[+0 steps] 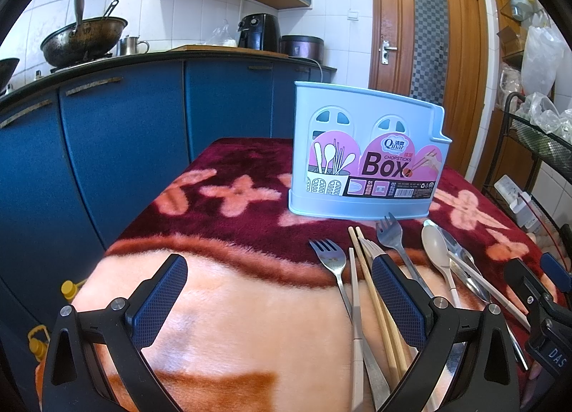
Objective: Organize utensils
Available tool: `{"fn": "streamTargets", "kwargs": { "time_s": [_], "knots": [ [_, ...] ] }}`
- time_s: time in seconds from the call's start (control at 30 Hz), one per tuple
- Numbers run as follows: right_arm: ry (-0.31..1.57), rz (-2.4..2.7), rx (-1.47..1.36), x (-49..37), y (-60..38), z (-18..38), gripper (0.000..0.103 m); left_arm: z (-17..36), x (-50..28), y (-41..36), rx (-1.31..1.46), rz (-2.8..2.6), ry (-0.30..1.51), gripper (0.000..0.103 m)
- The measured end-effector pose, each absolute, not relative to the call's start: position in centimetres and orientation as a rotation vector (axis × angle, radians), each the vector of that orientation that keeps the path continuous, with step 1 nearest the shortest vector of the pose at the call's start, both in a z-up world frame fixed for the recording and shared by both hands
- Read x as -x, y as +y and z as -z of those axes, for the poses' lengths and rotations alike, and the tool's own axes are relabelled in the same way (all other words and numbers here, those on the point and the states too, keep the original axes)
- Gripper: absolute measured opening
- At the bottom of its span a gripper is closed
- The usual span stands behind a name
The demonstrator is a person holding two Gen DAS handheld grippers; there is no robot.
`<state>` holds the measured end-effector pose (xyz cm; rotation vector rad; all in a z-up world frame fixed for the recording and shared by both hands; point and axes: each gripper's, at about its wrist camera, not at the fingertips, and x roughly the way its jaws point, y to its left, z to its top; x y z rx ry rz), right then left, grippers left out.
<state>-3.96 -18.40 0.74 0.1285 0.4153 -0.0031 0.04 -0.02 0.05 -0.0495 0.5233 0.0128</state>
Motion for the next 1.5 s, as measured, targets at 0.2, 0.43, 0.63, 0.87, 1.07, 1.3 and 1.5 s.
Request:
{"fn": "streamTargets", "kwargs": {
  "time_s": [0.2, 0.43, 0.63, 0.87, 1.07, 1.3, 1.5],
  "knots": [
    [0.445, -0.027, -0.153, 3.5, -18.7, -0.8, 0.103, 0.4, -0.1, -0.4, 0.047, -0.010, 0.523, 0.103],
    [0.533, -0.067, -0.112, 3.2, -19.0, -1.2, 0.103, -0.1, -0.1, -0.6, 0.041, 0.002, 0.536, 0.103],
    [0.617, -0.103, -0.058, 3.5, -19.6, -1.0, 0.089, -0.3, 0.1, -0.4, 0.025, 0.010, 0.558, 0.103],
    [0.692, -0.140, -0.007, 3.9, -20.2, -0.6, 0.073, -0.4, 0.4, -0.2, 0.016, 0.014, 0.568, 0.103],
    [0.753, -0.173, 0.061, 3.6, -19.6, 0.0, 0.054, -0.4, 0.5, -0.1, 0.009, 0.016, 0.586, 0.103],
    [0.797, -0.169, 0.049, 2.8, -19.8, 0.2, 0.020, -0.1, 0.5, 0.2, -0.001, 0.017, 0.608, 0.103],
    [0.802, -0.150, 0.009, 1.6, -20.6, 0.1, 0.008, 0.3, -0.2, 0.2, 0.004, 0.030, 0.660, 0.103]
  ]
}}
